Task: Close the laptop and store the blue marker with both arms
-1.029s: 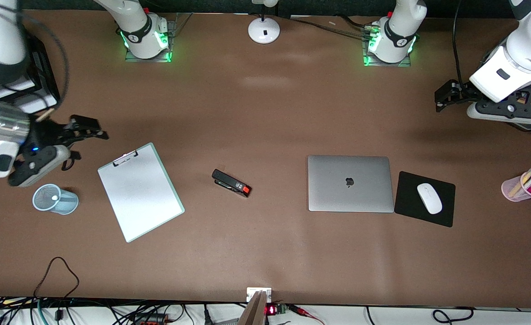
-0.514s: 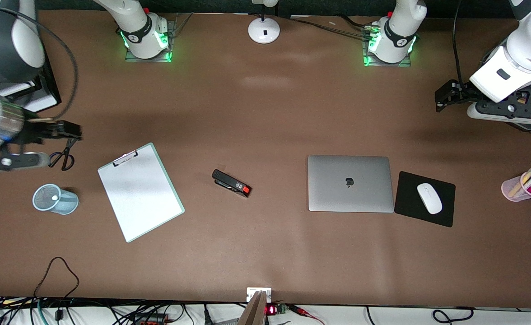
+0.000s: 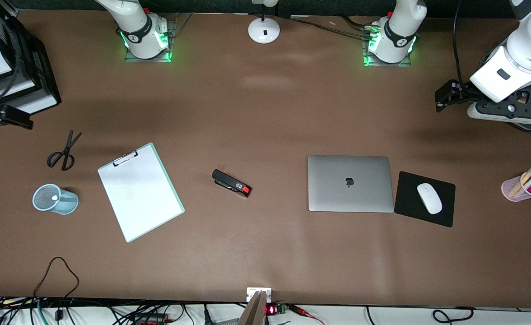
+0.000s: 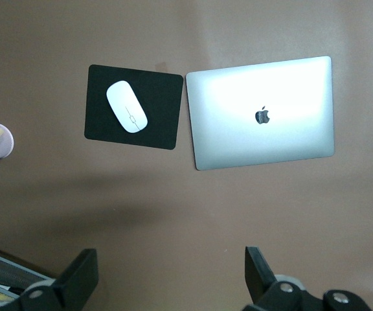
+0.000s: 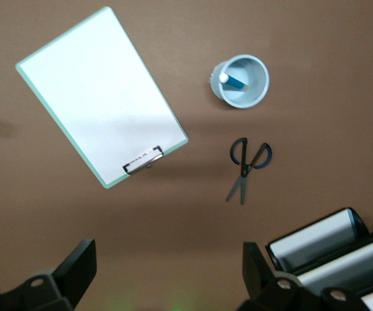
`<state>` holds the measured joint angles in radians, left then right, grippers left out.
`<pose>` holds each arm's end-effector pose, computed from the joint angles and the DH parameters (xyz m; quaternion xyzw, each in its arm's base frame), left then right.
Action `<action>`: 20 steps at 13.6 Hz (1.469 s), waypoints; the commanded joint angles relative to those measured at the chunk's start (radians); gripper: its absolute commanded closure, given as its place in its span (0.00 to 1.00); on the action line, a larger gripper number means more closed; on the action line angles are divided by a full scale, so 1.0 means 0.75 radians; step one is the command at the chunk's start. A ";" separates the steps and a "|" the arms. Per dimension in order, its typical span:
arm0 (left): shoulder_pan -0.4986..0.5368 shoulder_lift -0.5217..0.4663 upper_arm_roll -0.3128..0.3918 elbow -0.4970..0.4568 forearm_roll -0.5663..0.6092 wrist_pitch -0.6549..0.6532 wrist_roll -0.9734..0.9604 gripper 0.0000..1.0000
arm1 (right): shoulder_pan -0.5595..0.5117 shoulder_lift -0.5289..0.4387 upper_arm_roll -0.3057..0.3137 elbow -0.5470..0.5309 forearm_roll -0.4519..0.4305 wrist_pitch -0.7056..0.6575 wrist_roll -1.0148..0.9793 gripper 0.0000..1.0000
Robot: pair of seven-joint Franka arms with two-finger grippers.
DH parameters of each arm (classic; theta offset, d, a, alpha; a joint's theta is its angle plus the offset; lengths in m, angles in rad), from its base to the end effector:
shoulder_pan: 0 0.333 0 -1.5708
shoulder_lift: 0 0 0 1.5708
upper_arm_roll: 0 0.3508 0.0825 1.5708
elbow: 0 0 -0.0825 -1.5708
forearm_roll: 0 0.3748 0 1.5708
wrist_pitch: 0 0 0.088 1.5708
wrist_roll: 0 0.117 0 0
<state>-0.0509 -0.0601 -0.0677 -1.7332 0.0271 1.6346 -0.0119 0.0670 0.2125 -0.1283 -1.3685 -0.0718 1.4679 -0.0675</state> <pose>0.5226 -0.0603 0.6116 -0.9982 0.0543 0.0183 0.0168 0.6029 -0.0367 0.6125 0.9972 0.0021 -0.0586 0.0457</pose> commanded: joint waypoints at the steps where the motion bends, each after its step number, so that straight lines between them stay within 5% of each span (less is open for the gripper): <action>1: 0.004 -0.002 -0.002 0.022 0.019 -0.026 0.008 0.00 | -0.001 -0.144 0.003 -0.206 0.071 0.128 0.027 0.00; 4: 0.004 -0.002 -0.002 0.022 0.019 -0.028 0.008 0.00 | 0.003 -0.212 0.003 -0.300 0.090 0.168 0.027 0.00; 20: 0.004 -0.002 -0.002 0.022 0.017 -0.028 0.008 0.00 | 0.003 -0.222 0.005 -0.302 0.075 0.127 0.045 0.00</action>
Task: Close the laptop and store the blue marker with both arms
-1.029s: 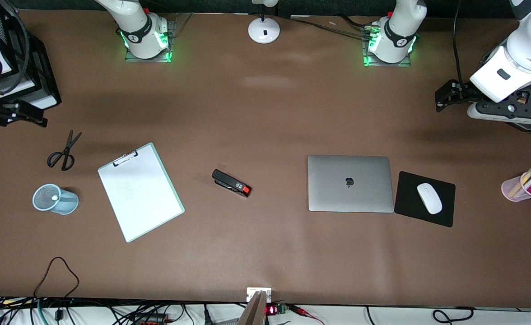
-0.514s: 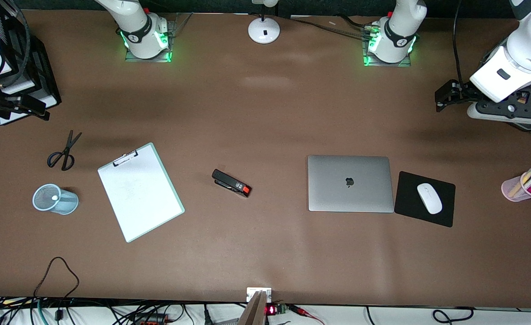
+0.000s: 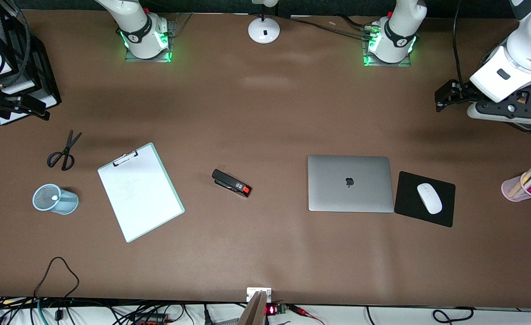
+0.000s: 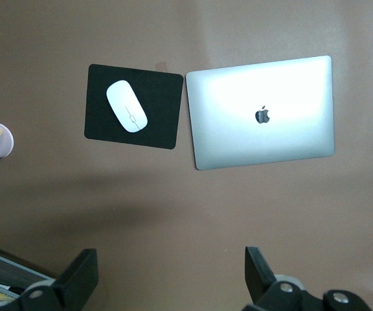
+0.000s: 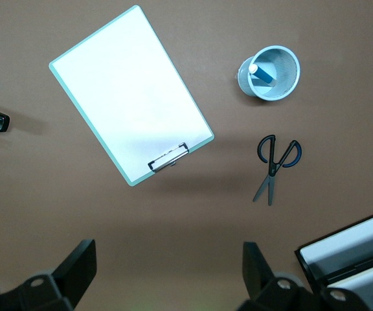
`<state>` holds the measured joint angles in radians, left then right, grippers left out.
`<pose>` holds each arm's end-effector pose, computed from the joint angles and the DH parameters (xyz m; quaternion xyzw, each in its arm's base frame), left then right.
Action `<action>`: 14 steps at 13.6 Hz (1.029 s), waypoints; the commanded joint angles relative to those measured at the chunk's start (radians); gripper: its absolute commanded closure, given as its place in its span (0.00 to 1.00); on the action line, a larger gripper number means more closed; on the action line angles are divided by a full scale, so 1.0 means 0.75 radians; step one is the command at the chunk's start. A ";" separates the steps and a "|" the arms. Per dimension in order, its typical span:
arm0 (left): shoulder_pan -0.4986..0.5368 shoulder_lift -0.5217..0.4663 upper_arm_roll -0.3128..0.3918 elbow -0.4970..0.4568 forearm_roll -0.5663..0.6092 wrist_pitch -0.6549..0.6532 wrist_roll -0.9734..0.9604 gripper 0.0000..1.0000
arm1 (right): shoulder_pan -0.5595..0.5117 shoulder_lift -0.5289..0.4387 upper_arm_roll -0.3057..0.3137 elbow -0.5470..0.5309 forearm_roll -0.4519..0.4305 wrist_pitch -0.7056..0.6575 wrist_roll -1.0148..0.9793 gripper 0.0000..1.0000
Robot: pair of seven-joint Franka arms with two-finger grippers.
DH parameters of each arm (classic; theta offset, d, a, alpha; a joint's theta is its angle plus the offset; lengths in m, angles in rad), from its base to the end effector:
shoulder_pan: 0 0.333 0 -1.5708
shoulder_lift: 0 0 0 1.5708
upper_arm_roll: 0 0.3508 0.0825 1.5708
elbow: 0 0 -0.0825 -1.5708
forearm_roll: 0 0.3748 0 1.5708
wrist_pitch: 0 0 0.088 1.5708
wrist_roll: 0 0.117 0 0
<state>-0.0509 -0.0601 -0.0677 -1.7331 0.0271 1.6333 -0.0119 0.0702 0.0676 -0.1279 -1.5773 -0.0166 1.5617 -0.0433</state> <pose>0.5224 -0.0603 0.6115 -0.9982 0.0543 0.0189 0.0168 0.5628 -0.0319 0.6084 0.9990 -0.0070 -0.0419 0.0105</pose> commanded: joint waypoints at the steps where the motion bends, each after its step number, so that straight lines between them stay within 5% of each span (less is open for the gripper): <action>1: 0.004 -0.002 -0.002 0.022 0.019 -0.026 0.008 0.00 | -0.002 -0.029 0.007 -0.024 0.002 0.002 0.013 0.00; 11: 0.004 -0.002 -0.002 0.022 0.019 -0.026 0.008 0.00 | -0.002 -0.039 0.005 -0.034 0.002 0.037 0.013 0.00; 14: 0.004 -0.002 0.000 0.022 0.019 -0.026 0.008 0.00 | 0.001 -0.110 0.005 -0.138 0.000 0.120 0.013 0.00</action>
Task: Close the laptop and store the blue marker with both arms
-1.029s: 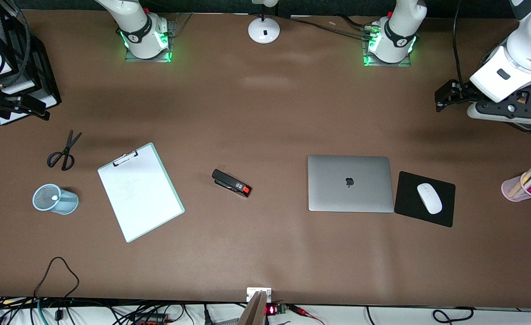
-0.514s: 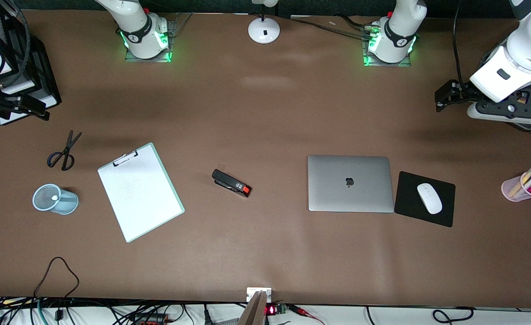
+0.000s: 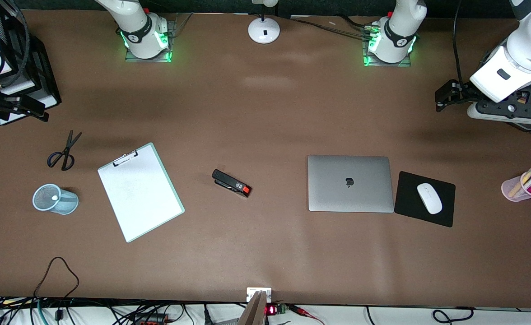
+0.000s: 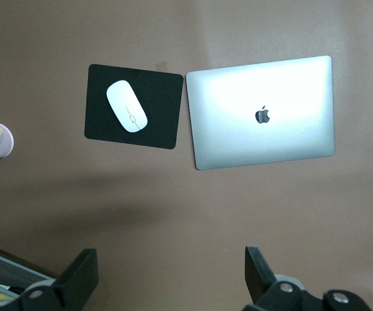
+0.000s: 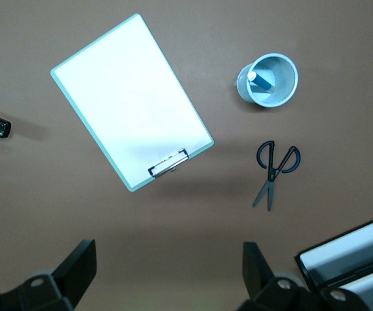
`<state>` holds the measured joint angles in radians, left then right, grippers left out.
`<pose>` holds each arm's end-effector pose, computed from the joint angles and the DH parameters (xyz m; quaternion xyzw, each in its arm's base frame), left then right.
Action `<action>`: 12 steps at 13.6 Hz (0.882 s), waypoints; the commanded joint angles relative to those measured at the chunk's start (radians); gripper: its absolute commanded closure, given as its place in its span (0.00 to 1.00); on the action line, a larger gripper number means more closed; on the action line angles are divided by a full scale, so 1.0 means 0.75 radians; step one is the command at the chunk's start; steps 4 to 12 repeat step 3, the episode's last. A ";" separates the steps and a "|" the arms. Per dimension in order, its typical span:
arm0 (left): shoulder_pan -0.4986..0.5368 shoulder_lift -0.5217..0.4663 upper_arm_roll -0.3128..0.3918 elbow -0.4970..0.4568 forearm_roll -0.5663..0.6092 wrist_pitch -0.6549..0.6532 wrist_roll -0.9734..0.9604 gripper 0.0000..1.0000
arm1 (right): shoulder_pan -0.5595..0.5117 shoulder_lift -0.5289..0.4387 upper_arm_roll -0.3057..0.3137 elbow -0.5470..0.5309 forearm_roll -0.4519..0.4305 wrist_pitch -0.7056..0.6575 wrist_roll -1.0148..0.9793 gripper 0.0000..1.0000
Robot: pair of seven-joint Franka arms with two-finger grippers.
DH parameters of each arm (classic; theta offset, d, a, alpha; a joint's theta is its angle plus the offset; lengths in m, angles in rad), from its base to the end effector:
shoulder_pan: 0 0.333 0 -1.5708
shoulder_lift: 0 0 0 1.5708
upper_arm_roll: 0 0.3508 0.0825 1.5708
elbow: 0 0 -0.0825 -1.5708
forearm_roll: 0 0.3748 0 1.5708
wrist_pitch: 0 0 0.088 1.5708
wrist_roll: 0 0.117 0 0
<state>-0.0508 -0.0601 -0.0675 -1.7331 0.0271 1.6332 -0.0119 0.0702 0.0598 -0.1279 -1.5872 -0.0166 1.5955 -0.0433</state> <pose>0.5224 -0.0601 0.6115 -0.9982 0.0542 0.0189 0.0168 0.5641 -0.0322 0.6109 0.9996 -0.0068 -0.0261 0.0108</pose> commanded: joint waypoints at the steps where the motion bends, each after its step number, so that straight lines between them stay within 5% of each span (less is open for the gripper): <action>1: 0.004 -0.002 0.000 0.022 0.019 -0.026 0.008 0.00 | 0.000 -0.137 0.007 -0.178 -0.002 0.110 0.011 0.00; 12: 0.004 -0.002 -0.002 0.022 0.017 -0.026 0.008 0.00 | 0.003 -0.141 0.011 -0.177 -0.008 0.086 0.005 0.00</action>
